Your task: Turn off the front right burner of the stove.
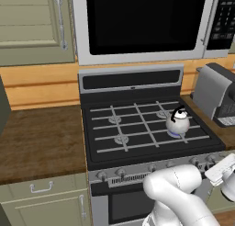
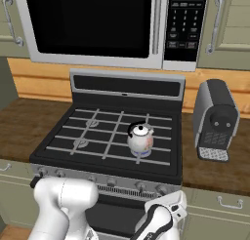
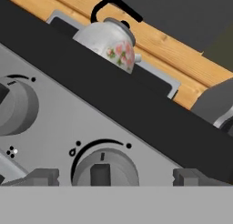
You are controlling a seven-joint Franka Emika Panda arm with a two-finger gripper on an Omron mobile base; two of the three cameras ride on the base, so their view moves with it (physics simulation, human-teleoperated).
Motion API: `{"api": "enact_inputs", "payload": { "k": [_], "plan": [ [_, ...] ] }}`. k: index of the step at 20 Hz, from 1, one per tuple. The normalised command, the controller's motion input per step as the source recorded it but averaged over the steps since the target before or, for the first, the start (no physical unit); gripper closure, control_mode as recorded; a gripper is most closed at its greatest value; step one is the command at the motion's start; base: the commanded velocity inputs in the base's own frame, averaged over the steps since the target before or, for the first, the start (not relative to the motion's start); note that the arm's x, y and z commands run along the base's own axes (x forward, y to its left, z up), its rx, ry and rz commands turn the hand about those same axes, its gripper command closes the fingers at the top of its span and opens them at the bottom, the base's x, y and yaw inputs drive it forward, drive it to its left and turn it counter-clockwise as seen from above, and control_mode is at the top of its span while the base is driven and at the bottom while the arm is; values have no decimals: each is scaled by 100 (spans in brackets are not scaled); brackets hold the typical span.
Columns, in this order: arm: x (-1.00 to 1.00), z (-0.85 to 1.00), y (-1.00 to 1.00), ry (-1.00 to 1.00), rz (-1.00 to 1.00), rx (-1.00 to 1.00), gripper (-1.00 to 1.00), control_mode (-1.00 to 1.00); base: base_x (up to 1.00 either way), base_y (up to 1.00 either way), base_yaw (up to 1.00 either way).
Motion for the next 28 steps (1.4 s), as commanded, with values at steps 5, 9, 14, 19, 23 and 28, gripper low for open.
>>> {"api": "enact_inputs", "payload": {
  "k": [5,9,14,19,23,28],
  "plan": [
    [0,0,0,0,0,0,100,-100,0,0,0],
    [0,2,0,0,0,0,100,-100,0,0,0],
    [0,19,-6,0,-1,15,100,-100,0,0,0],
    [7,35,-33,0,-8,44,100,-100,0,0,0],
    [6,42,-47,0,-10,63,100,-100,0,0,0],
    [4,45,-50,0,-8,65,100,-100,0,0,0]
  ]
}}
